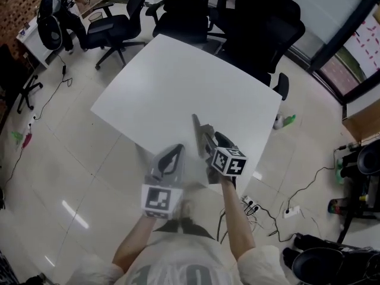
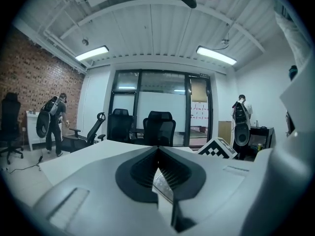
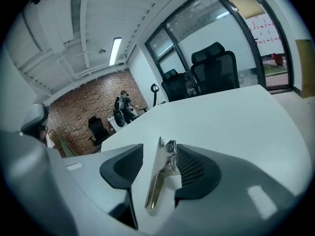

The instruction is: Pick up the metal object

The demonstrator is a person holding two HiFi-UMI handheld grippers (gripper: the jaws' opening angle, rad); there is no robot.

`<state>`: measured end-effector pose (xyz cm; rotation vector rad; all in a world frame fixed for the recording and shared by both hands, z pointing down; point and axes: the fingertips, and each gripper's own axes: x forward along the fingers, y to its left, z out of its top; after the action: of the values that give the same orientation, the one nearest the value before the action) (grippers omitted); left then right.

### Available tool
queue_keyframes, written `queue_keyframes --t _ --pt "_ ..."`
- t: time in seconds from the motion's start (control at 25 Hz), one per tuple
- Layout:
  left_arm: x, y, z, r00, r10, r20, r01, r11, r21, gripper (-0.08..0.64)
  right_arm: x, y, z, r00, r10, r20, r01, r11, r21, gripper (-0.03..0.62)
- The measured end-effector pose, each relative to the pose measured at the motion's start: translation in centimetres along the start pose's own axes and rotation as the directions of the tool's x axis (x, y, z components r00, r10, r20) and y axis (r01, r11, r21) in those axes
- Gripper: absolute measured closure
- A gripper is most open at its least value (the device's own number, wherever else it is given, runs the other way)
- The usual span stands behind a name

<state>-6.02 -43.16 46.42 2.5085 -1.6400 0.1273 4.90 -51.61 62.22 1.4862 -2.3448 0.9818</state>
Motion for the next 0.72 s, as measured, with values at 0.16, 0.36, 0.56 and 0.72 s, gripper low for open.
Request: queue_keyframes --t 0.16,0.36,0.56,0.72 --pt "0.8 0.5 0.0 1.0 0.02 -0.009 -0.02 0.999 -0.032 0.561 1.7 -0.4 -0.4 0.999 -0.019 -0.03 0.019 1.0 -0.004 0.384" --pt "1.3 0.5 -0.6 1.0 0.025 -0.018 -0.026 0.999 -0.027 0.561 3.2 -1.4 -1.8 0.992 -0.072 -0.105 0.069 0.997 -0.03 0.466" --pt "0.8 0.9 -1.2 0.999 0.044 -0.031 -0.045 0.999 -0.025 0.561 2.7 -0.4 -0.7 0.994 -0.07 -0.089 0.063 0.994 -0.086 0.54" --pt "0.2 2.1 -1.2 0.997 0.079 -0.008 -0.079 0.997 -0.014 0.561 0.3 1.0 0.1 0.997 -0.072 -0.042 0.064 0.984 -0.169 0.543"
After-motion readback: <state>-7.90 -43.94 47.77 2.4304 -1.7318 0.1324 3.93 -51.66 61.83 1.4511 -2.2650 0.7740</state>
